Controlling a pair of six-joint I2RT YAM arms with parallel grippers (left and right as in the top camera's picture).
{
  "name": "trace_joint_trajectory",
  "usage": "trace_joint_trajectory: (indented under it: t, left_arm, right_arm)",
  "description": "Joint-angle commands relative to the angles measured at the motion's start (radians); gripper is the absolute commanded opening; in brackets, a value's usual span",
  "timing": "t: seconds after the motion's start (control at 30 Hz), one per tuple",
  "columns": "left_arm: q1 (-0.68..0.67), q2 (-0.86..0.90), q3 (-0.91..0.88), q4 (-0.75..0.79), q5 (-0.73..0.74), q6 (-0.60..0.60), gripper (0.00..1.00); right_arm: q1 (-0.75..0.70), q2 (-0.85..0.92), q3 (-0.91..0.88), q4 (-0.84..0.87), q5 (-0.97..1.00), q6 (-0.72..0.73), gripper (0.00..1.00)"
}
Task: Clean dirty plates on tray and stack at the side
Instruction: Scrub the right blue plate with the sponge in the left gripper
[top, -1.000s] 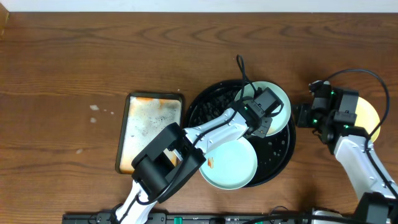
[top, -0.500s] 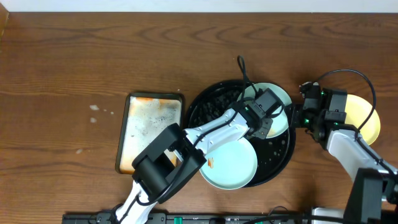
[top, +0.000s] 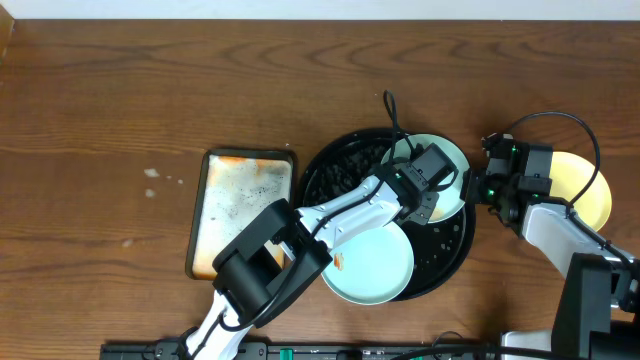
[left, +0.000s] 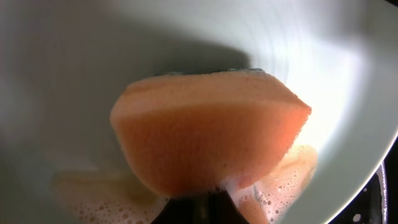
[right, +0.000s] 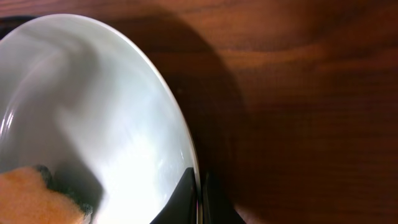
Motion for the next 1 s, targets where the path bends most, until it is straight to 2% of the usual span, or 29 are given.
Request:
trace_joint_trajectory:
  t: [0.0,0.13,0.3,0.73,0.97]
  left_arm:
    - [0.019,0.054,-0.034,-0.064,-0.04,-0.077,0.07]
    - [0.076,0.054,-0.033,-0.094,-0.047,-0.168,0.07]
    - [0.154,0.054,-0.026,-0.12,-0.045,-0.185,0.07]
    - [0.19,0.042,0.159,-0.349,-0.036,-0.154,0.08]
    - [0.198,-0.079,0.182,-0.426,-0.04,-0.115,0.11]
  right_arm:
    - [0.002,0.02,-0.012,-0.053,0.11,0.047,0.01]
    - [0.002,0.02,-0.012,-0.078,0.145,0.046,0.01]
    - [0.002,0.02,-0.012,-0.095,0.145,0.046,0.01]
    - [0.002,0.02,-0.012,-0.107,0.149,0.045,0.01]
    - [0.002,-0.033,-0.011,-0.103,0.104,0.011,0.01]
